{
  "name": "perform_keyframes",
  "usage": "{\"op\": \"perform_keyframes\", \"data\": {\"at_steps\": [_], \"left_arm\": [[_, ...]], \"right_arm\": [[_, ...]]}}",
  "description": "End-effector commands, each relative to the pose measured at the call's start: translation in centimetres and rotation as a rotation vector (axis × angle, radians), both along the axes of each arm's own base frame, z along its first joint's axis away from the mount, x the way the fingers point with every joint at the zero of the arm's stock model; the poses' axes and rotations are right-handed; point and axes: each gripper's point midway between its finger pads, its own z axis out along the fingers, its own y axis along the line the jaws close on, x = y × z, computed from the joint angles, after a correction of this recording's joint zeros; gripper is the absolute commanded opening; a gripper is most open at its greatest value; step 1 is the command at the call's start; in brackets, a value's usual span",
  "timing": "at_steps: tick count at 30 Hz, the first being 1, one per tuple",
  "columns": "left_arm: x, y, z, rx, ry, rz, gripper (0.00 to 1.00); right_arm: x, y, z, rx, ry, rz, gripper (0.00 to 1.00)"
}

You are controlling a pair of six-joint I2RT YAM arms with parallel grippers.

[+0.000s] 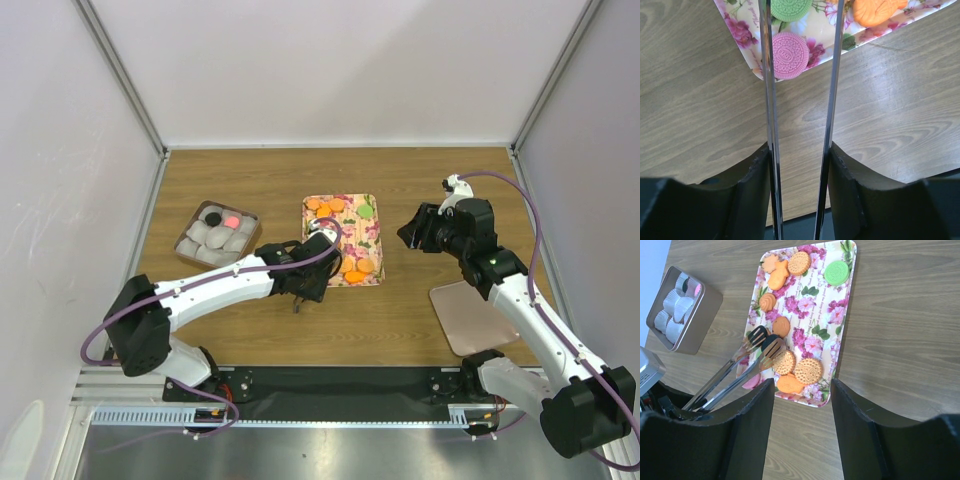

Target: Pack the cookies

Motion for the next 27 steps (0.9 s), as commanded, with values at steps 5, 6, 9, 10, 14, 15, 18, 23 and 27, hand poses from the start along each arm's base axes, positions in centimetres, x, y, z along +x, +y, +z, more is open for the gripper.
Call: {"op": "perform_keyframes", "data": {"at_steps": [5,6,9,10,14,15,18,23,27], "left_arm": [[0.4,-0.6,0.5,-0.022,-0.02,-0.004,0.45],[0.4,-0.5,0.6,-0.014,-0.022,-0.004,0.44],[0.9,-0.3,1.5,-0.009,-0.042,-0.005,0.41],[1.0,-0.1,1.9,-0.013,-0.048,-0.002,0.38],[1.7,0.4,3.8,-0.029,-0.08,0.003,0.35],[1.8,0.4,4.0,-0.036,-0.082,0.003,0.35],[2.2,1.0,5.3,-0.052,-0.103,0.013,0.34],[4.0,4.8,7.3,-0.04,-0.162,0.13,0.34],[6.1,9.8,9.8,-0.084,-0.24,0.291,0.36]], "right_arm": [[0.5,0.0,1.0,-0.001,-0.04,-0.004,0.54],[0.5,0.1,1.1,-0.001,-0.044,-0.002,0.54],[0.4,0.1,1.0,-0.001,-0.039,-0.001,0.54],[0.4,0.1,1.1,-0.001,-0.042,-0.001,0.54],[0.4,0.0,1.0,0.0,-0.038,-0.005,0.54],[0.5,0.0,1.1,-0.003,-0.042,-0.003,0.54],[0.4,0.0,1.1,-0.005,-0.042,-0.006,0.54],[0.5,0.0,1.1,-0.002,-0.043,-0.005,0.54],[0.5,0.2,0.9,0.003,-0.034,0.001,0.54]]}}
